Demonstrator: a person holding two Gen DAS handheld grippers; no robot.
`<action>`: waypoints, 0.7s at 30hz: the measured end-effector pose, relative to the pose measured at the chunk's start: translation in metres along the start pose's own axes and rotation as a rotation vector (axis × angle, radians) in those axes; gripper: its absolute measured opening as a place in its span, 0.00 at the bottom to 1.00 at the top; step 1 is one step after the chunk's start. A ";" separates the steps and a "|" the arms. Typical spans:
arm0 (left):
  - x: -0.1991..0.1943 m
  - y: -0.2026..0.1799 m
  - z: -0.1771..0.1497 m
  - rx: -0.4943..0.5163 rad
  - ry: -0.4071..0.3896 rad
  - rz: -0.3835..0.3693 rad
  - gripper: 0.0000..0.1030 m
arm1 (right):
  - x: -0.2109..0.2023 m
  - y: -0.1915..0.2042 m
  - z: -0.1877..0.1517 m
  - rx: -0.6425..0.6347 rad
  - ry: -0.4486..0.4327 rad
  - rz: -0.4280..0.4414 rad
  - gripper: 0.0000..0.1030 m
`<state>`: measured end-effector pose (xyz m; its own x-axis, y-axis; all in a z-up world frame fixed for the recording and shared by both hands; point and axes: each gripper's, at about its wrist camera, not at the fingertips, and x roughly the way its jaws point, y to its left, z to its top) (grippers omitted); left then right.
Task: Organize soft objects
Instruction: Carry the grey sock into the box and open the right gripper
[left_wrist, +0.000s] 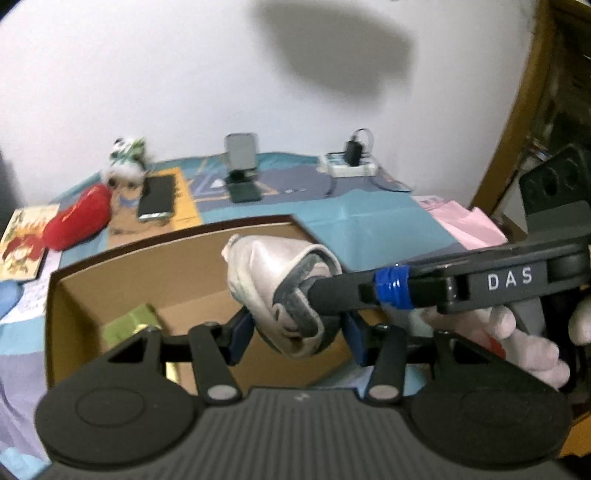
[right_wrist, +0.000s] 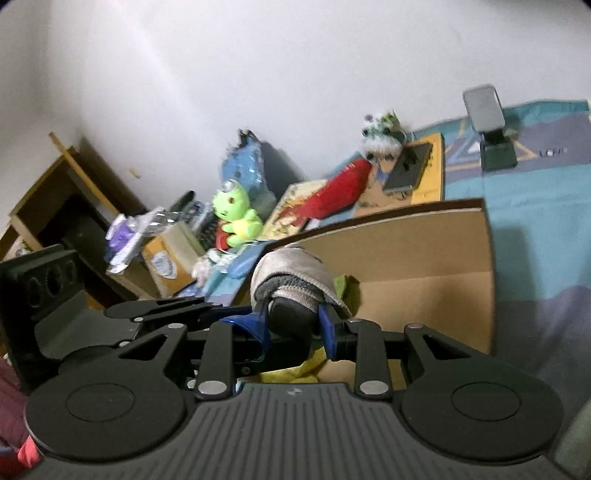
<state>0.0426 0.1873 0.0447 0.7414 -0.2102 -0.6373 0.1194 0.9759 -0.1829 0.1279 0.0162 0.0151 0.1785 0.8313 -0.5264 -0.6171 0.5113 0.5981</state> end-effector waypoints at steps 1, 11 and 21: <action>0.006 0.010 0.001 -0.017 0.014 0.005 0.50 | 0.010 -0.001 0.001 0.009 0.013 -0.015 0.12; 0.064 0.079 -0.027 -0.212 0.276 0.065 0.53 | 0.093 -0.003 -0.015 0.092 0.230 -0.136 0.12; 0.062 0.089 -0.041 -0.244 0.354 0.131 0.63 | 0.096 0.006 -0.025 0.153 0.277 -0.139 0.15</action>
<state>0.0717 0.2586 -0.0418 0.4632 -0.1347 -0.8760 -0.1511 0.9619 -0.2278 0.1221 0.0936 -0.0466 0.0248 0.6709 -0.7411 -0.4759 0.6599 0.5815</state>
